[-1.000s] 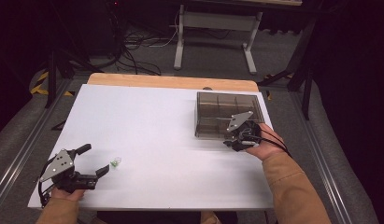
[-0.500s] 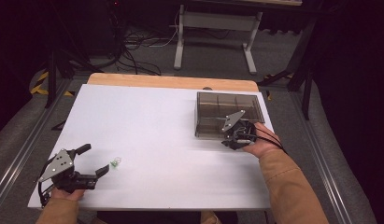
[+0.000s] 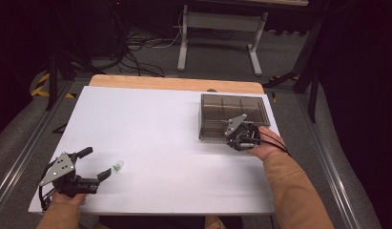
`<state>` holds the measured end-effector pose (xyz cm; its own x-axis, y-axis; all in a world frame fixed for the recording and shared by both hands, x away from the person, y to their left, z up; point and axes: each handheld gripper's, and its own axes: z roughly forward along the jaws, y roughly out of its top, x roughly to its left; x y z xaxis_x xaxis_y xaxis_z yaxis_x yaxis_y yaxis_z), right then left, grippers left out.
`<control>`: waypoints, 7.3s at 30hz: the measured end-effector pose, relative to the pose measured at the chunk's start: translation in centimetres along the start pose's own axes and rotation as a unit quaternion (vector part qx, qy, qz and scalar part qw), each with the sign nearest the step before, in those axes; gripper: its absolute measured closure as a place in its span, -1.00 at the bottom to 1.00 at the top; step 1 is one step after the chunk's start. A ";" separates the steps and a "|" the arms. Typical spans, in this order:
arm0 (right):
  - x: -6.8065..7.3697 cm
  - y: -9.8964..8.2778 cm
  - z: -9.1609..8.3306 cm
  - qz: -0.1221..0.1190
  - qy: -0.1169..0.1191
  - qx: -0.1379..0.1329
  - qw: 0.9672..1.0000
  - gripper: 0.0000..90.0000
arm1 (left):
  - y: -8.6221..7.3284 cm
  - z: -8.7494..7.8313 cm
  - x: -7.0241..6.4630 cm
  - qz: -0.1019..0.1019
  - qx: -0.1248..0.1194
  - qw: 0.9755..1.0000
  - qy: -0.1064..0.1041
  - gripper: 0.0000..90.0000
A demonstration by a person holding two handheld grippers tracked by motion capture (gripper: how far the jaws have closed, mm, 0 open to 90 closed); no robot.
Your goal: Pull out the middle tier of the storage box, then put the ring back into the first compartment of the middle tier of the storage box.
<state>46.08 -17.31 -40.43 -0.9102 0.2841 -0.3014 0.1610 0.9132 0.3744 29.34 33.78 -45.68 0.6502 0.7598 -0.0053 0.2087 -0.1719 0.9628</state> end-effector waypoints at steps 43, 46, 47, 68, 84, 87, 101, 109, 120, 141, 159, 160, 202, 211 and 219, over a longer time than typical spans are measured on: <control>3.2 -0.8 -1.6 -0.025 0.016 0.001 1.000 0.50 | 0.0 0.0 0.0 0.000 0.000 1.000 0.000 -1.00; 3.3 -0.9 -1.5 -0.018 0.020 0.001 1.000 0.50 | 0.0 0.0 0.0 0.000 0.000 1.000 0.000 -1.00; 3.4 -0.9 -1.5 -0.019 0.020 0.000 1.000 0.50 | 0.0 0.0 0.0 0.000 0.000 1.000 0.000 -1.00; 4.0 -0.5 -2.3 -0.006 0.022 -0.037 0.999 0.15 | 0.0 0.0 0.0 0.000 0.000 1.000 0.001 -1.00; 4.6 0.2 -4.7 0.069 0.022 -0.156 0.985 -0.66 | 0.0 -0.2 -0.1 -0.003 -0.002 1.000 -0.002 -1.00; 4.7 0.2 -4.9 0.080 0.021 -0.170 0.982 -0.81 | 0.0 -0.2 -0.1 -0.002 -0.002 1.000 -0.002 -1.00; 5.9 0.8 -5.6 0.103 0.001 -0.210 0.972 -0.93 | 0.0 -0.1 -0.1 -0.003 -0.002 1.000 -0.003 -1.00; 6.4 1.2 -5.6 0.115 -0.001 -0.222 0.968 -1.00 | 0.0 -0.1 -0.1 -0.002 -0.002 1.000 -0.004 -1.00; 7.2 2.5 -5.2 0.131 0.021 -0.271 0.954 -1.00 | 0.0 -0.2 0.0 -0.003 -0.005 1.000 -0.007 -1.00; 8.6 5.4 -4.4 0.117 0.047 -0.303 0.945 -0.87 | 0.0 -0.2 0.1 -0.002 -0.008 1.000 -0.014 -1.00; 10.1 11.0 -1.0 0.072 0.096 -0.309 0.944 -0.87 | -0.3 -0.5 0.1 0.012 -0.017 0.999 -0.027 -1.00; 10.3 11.3 -0.9 0.070 0.098 -0.310 0.943 -0.87 | -0.3 -0.5 0.1 0.012 -0.017 0.999 -0.027 -1.00; 13.8 19.8 7.6 0.081 0.173 -0.300 0.935 -0.85 | -0.1 -0.2 0.7 -0.020 -0.020 0.999 -0.047 -1.00; 14.2 20.6 8.6 0.074 0.173 -0.286 0.940 -0.84 | -0.1 -0.2 0.7 -0.020 -0.021 0.998 -0.048 -1.00; 14.5 21.3 9.2 0.067 0.175 -0.281 0.941 -0.83 | -0.2 -0.3 0.7 -0.019 -0.021 0.998 -0.047 -1.00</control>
<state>39.79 8.97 -44.86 -0.9820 0.1815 0.0522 0.1454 0.5498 0.8226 29.58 34.52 -45.77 0.7091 0.7021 -0.0660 0.2050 -0.1157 0.9719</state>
